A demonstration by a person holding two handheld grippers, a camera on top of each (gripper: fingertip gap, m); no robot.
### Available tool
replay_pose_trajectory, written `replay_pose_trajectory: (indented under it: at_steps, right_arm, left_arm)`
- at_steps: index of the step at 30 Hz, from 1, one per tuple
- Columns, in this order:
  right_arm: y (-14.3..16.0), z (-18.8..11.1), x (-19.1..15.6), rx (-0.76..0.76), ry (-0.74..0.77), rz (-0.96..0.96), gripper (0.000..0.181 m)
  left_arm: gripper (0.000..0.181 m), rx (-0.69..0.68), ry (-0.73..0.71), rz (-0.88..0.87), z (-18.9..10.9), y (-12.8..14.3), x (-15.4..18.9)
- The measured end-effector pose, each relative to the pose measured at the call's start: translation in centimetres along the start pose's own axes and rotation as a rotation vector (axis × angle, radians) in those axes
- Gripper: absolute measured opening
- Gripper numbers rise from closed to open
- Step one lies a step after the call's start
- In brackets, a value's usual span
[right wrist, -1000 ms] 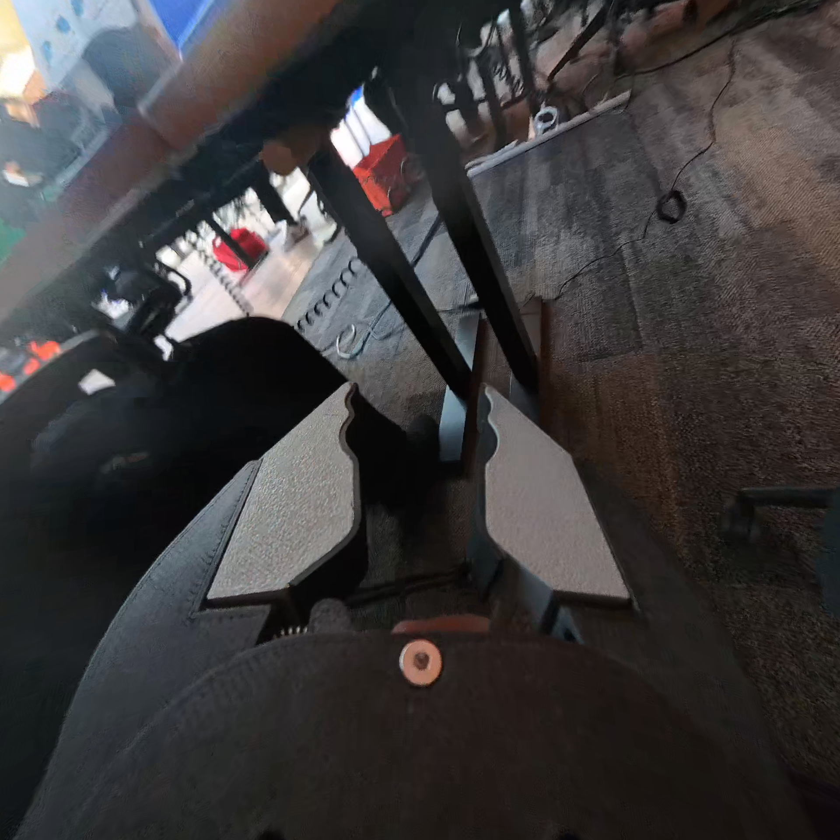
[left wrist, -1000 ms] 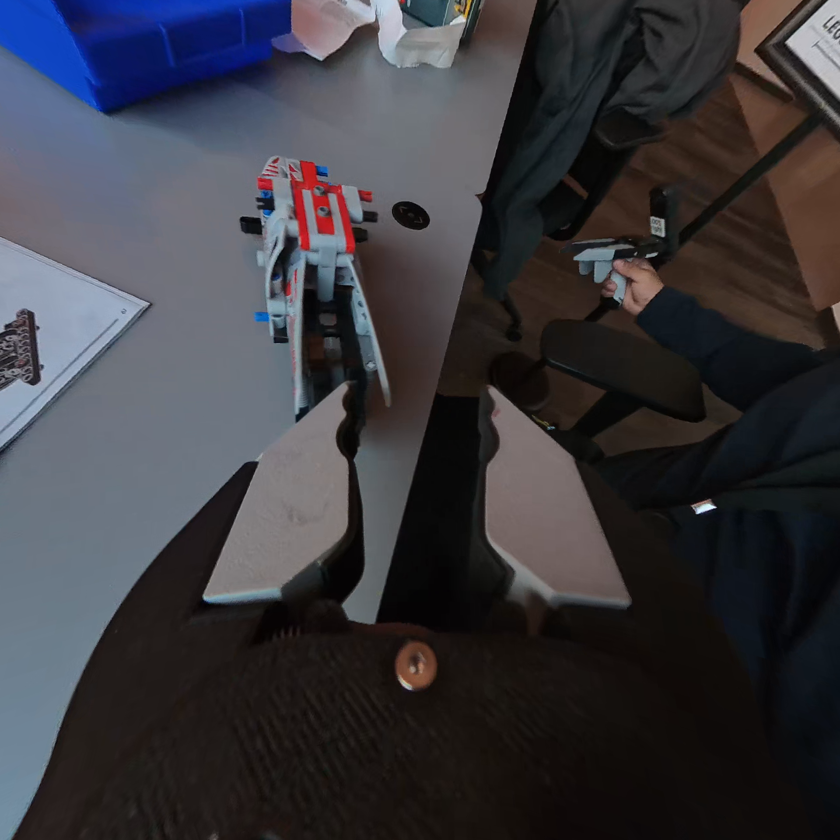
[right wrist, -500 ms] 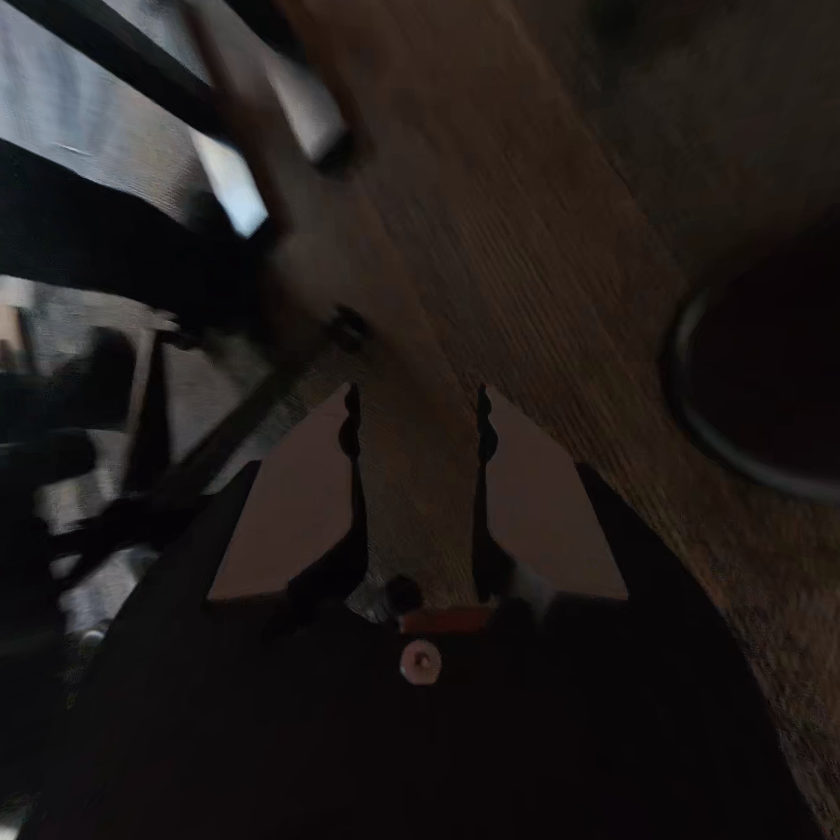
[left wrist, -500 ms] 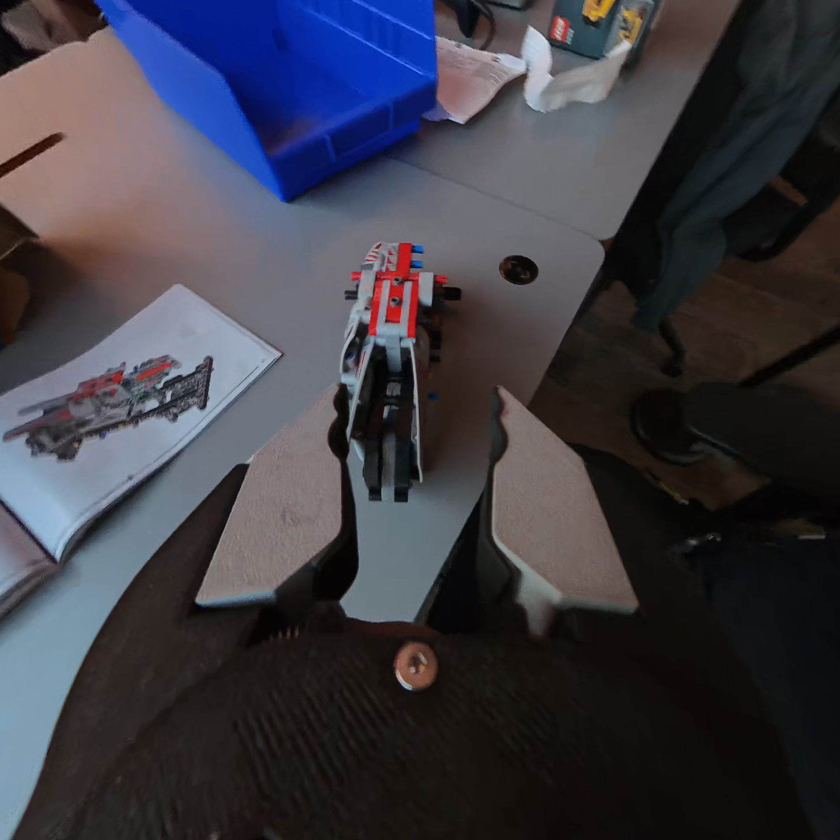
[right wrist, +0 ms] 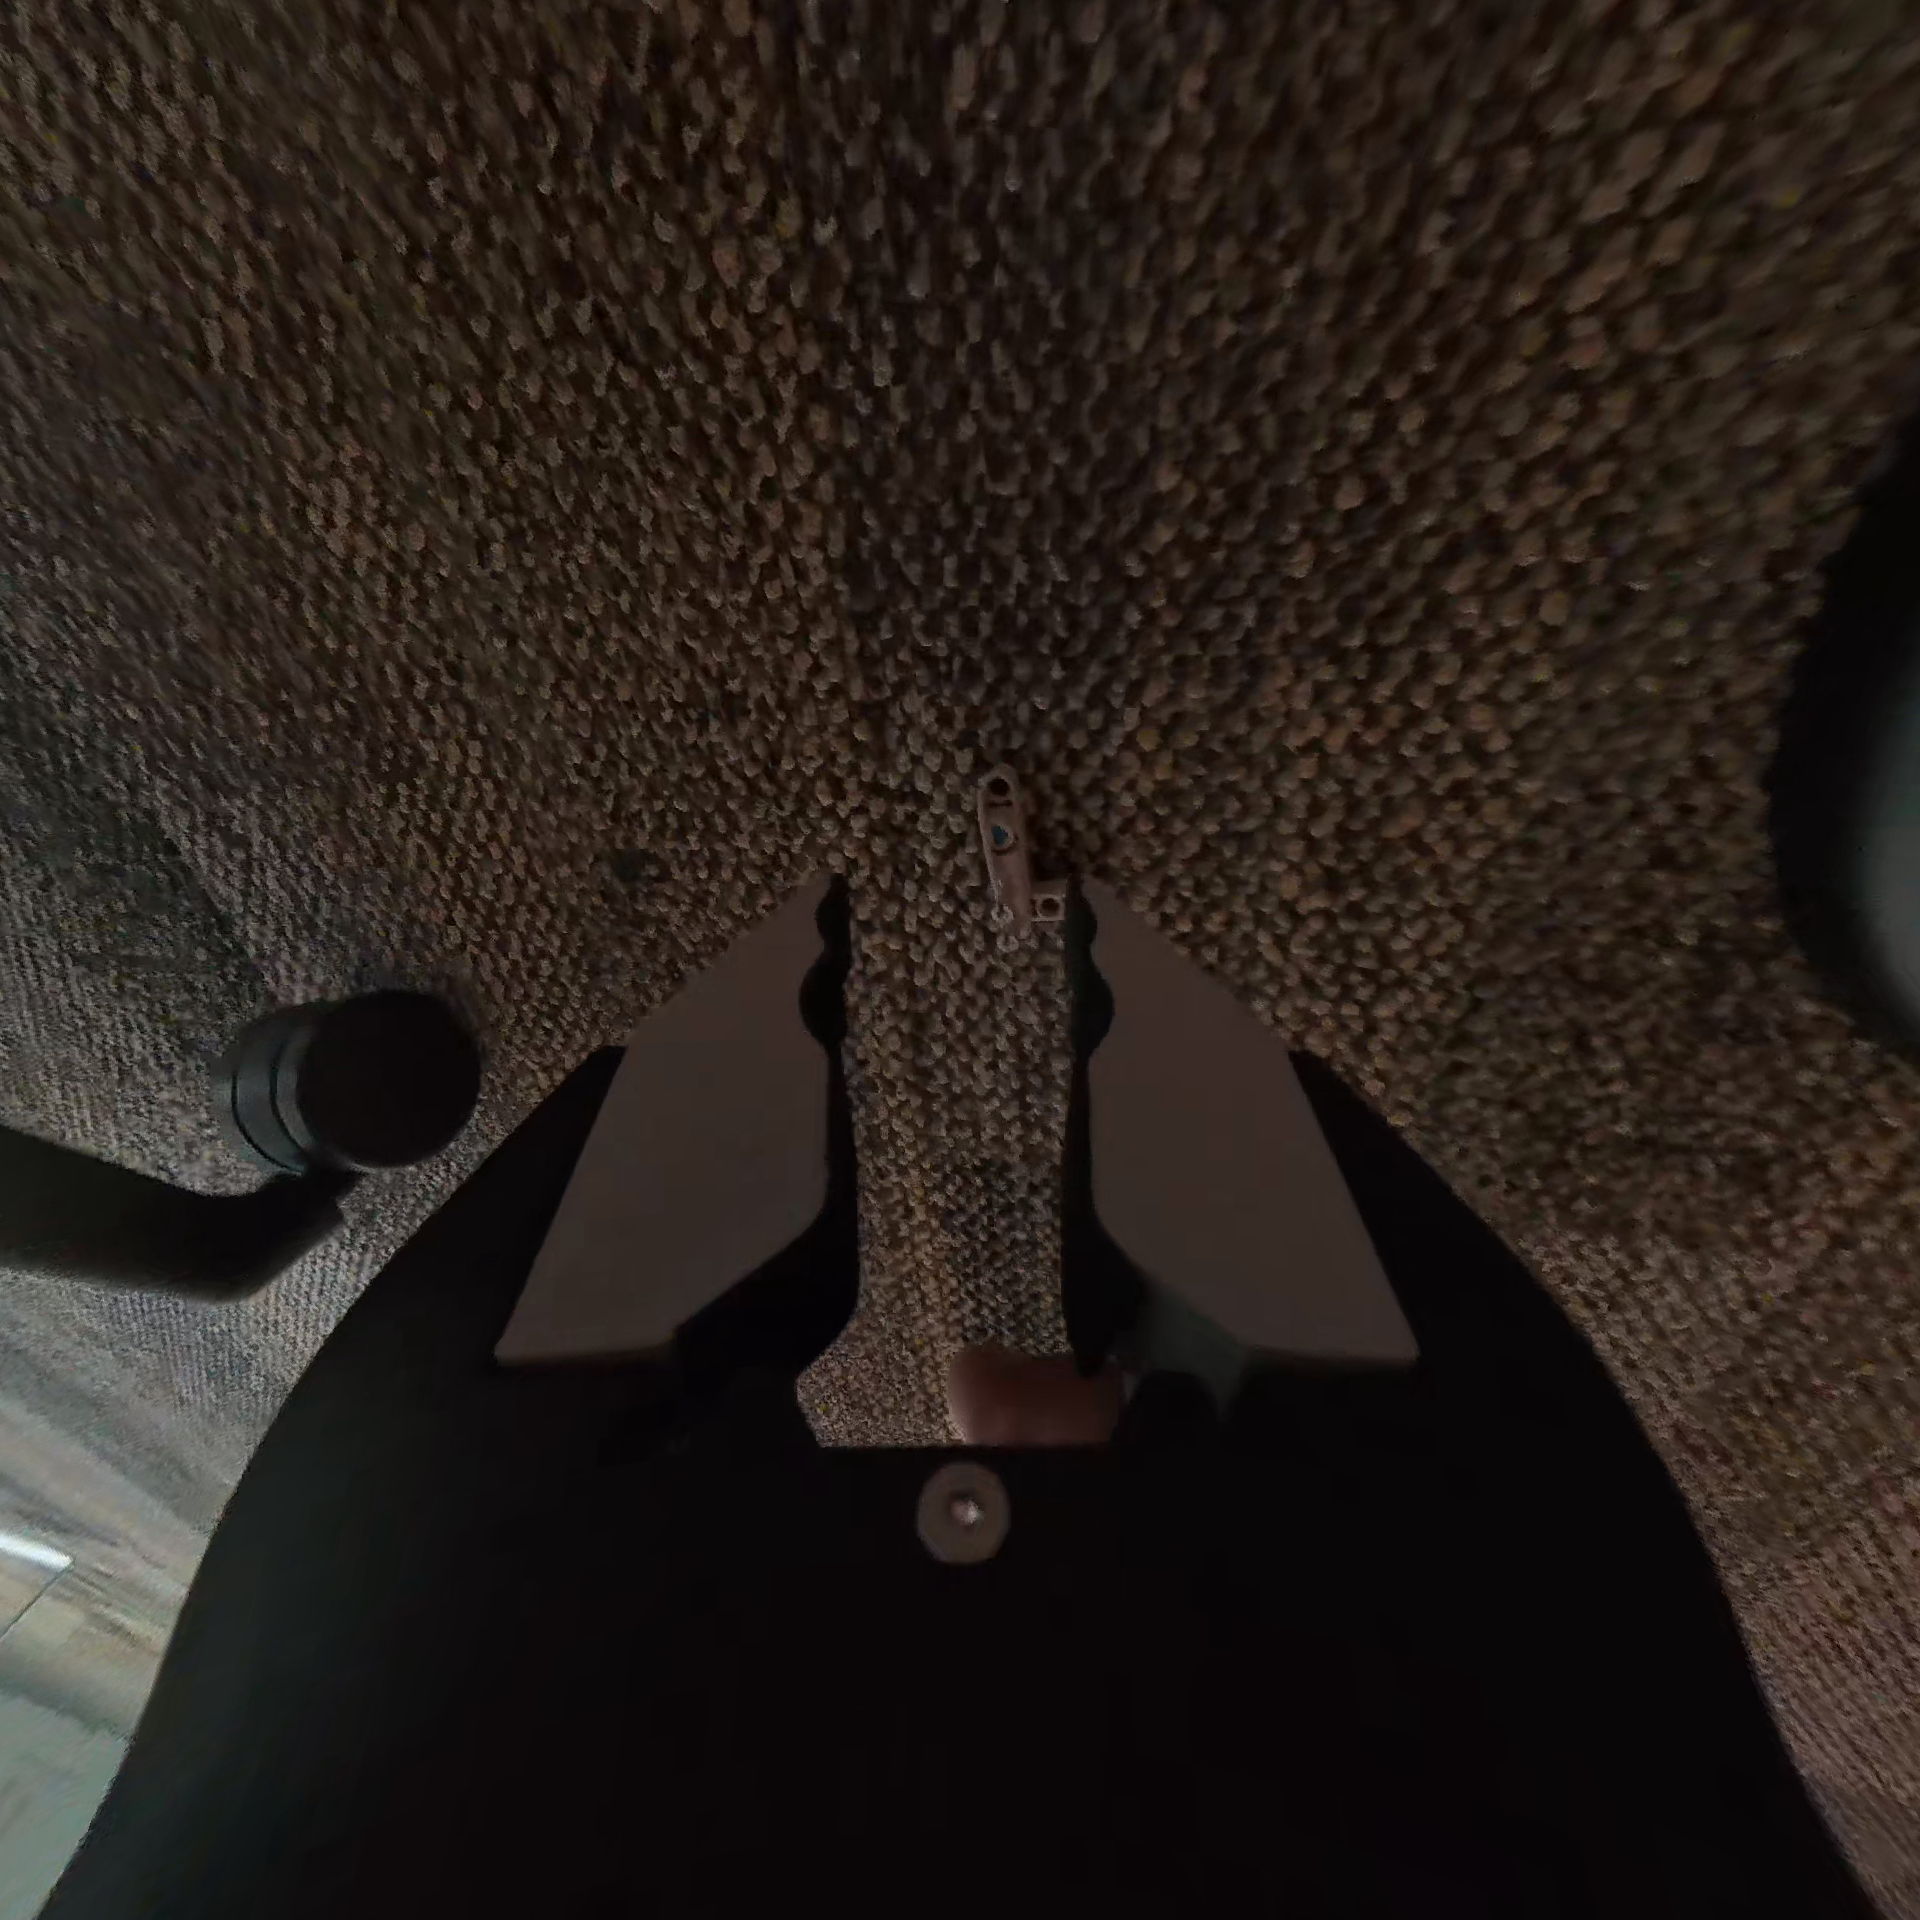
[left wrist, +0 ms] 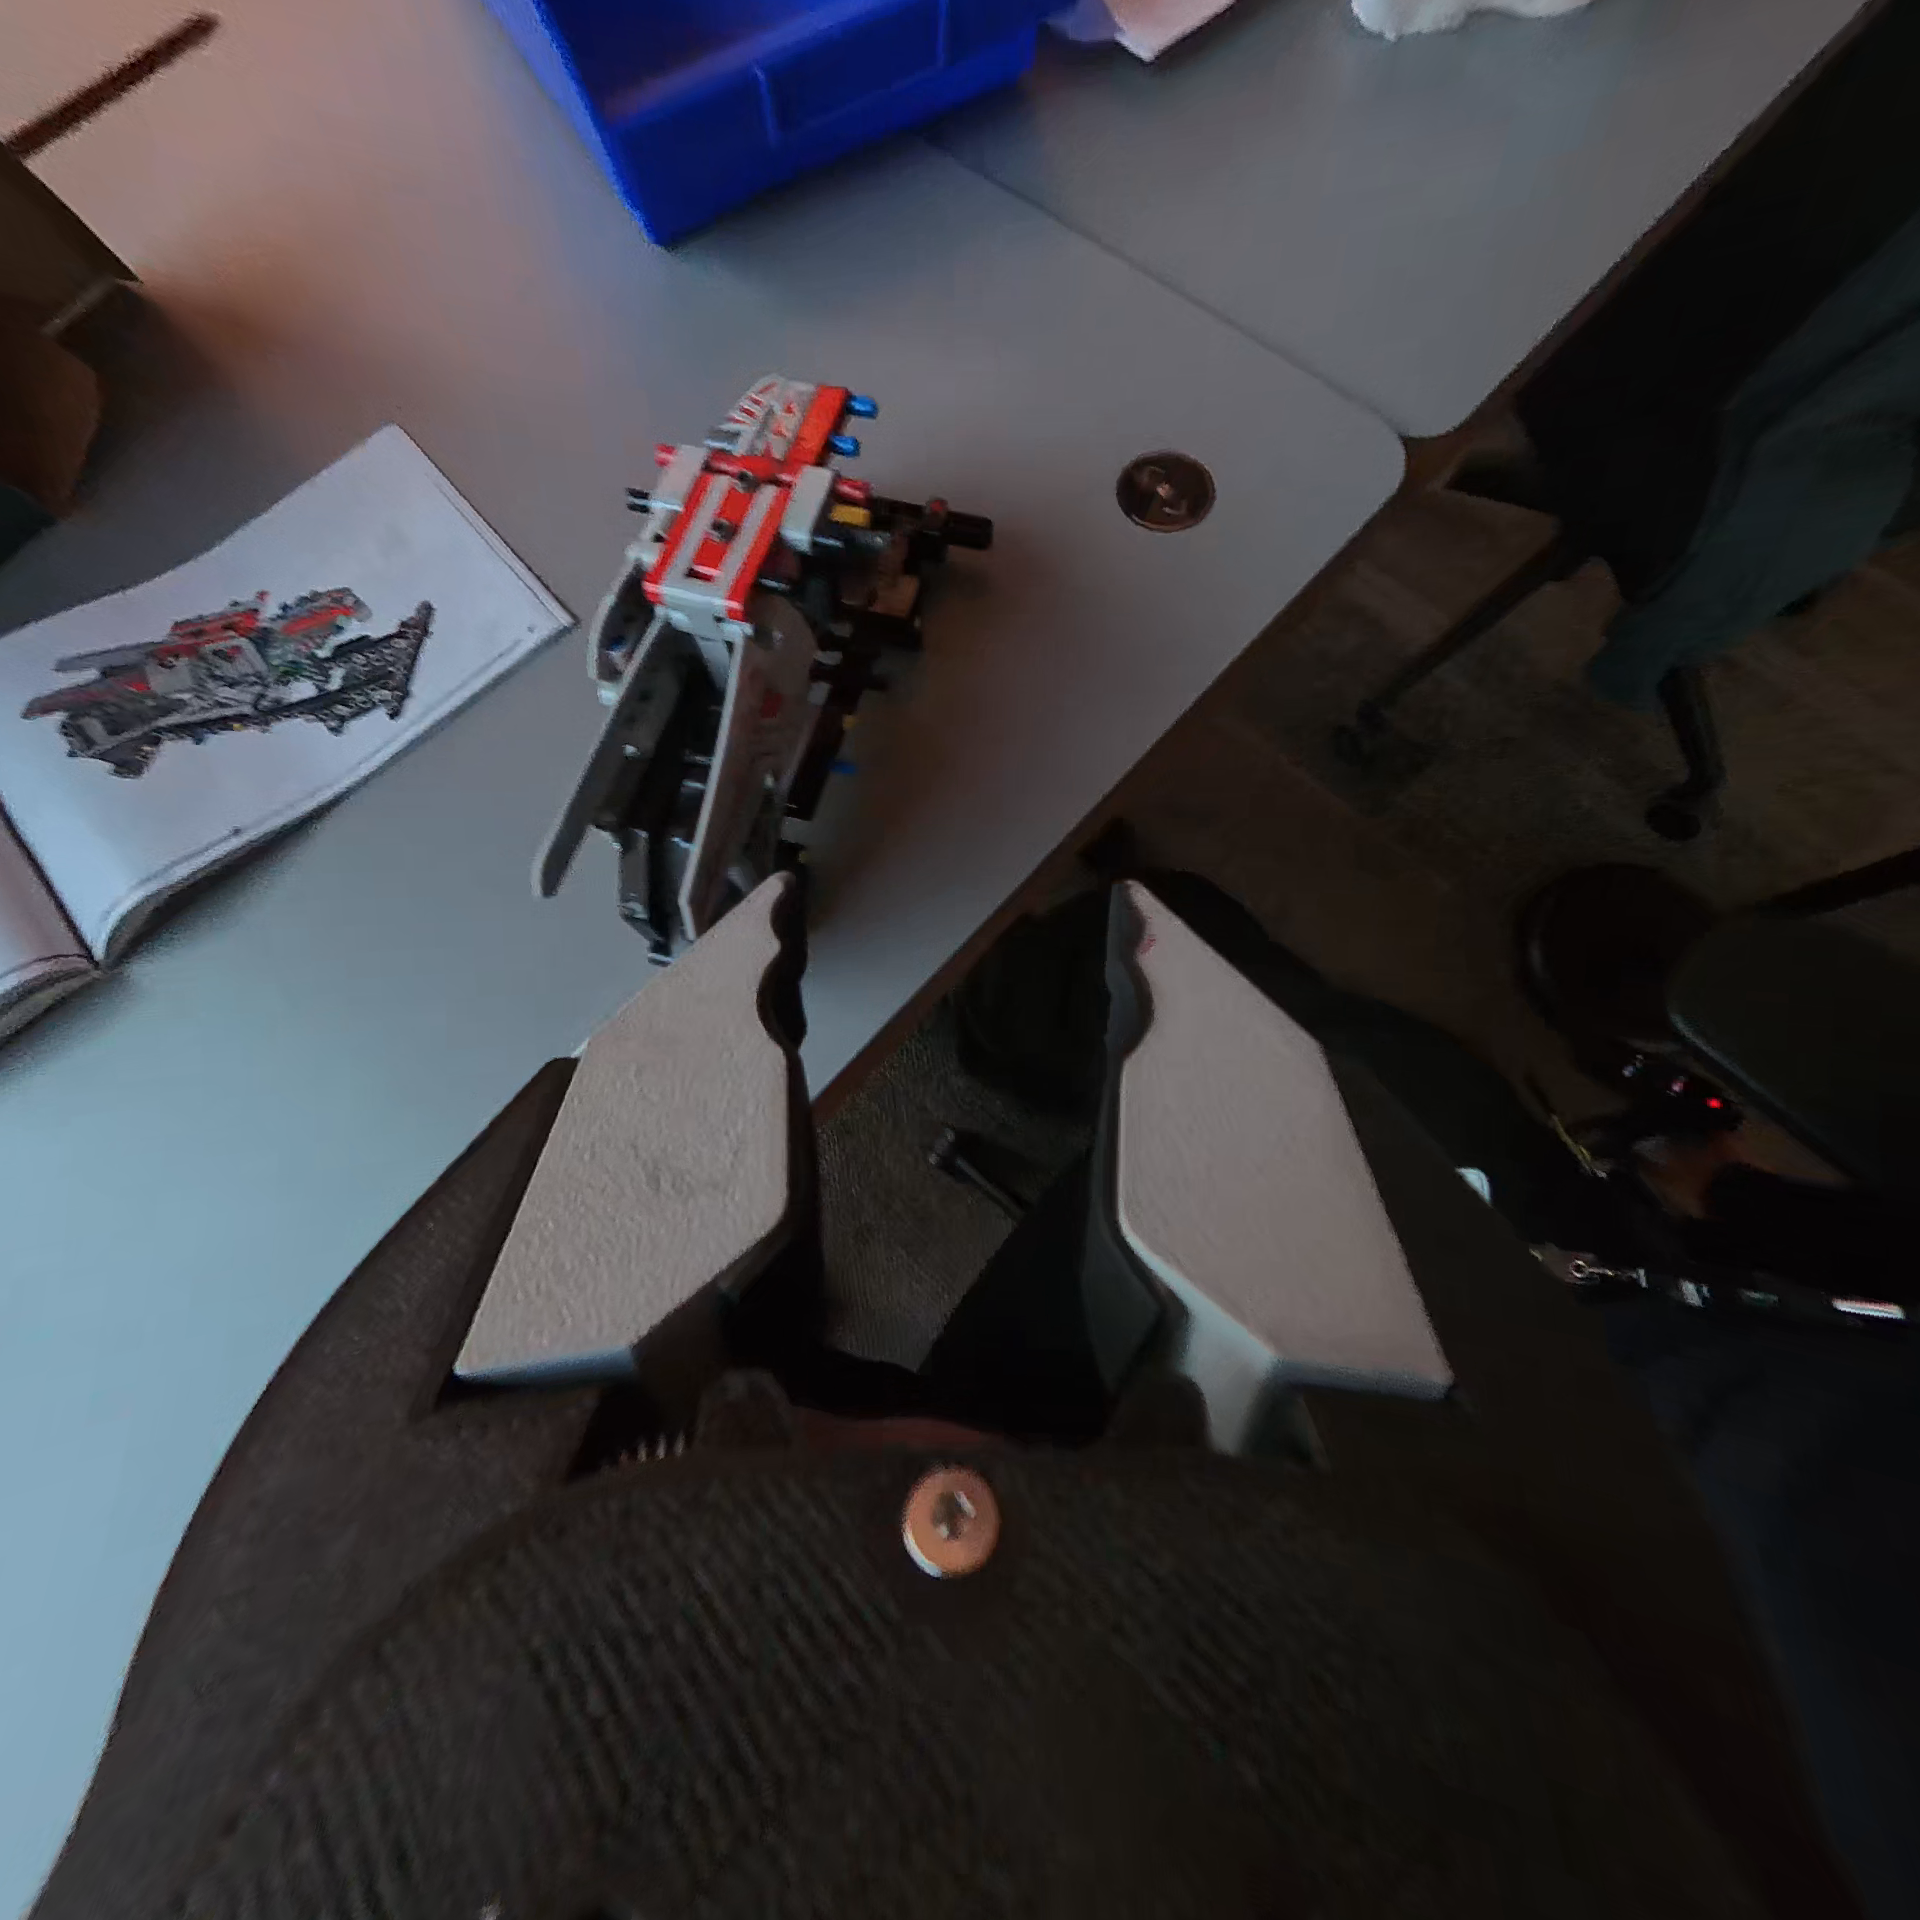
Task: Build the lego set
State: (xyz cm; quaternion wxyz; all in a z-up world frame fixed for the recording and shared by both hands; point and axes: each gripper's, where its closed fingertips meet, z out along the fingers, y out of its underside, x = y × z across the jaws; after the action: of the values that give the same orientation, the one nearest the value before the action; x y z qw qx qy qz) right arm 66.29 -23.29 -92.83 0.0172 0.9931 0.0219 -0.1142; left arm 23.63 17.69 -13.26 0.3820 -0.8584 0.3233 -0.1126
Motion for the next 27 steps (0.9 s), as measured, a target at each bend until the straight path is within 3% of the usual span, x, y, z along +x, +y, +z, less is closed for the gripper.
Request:
replay_pose_trajectory:
  at_steps: [7,13,17,22,27]
  right_arm:
    - [1.5,2.7,0.6,-0.103,0.125,-0.027,0.024]
    - [3.2,4.9,0.3,-0.235,0.159,0.1,0.012]
    - [3.0,4.6,0.5,-0.24,0.159,0.15,0.004]
    - [-0.4,0.8,1.7,-0.035,0.149,0.183,0.004]
    - [-6.8,-9.0,-0.2,0.4,-0.241,0.403,0.004]
  left_arm:
    - [0.055,-0.029,0.031,0.022,0.4,0.4,3.5]
    - [0.055,-0.041,0.053,-0.011,1.4,0.9,3.6]
    - [0.054,-0.046,0.064,-0.01,2.1,0.9,3.5]
    - [0.054,-0.025,0.102,-0.026,2.7,1.4,3.6]
    - [0.055,0.024,0.155,-0.053,2.2,2.9,3.3]
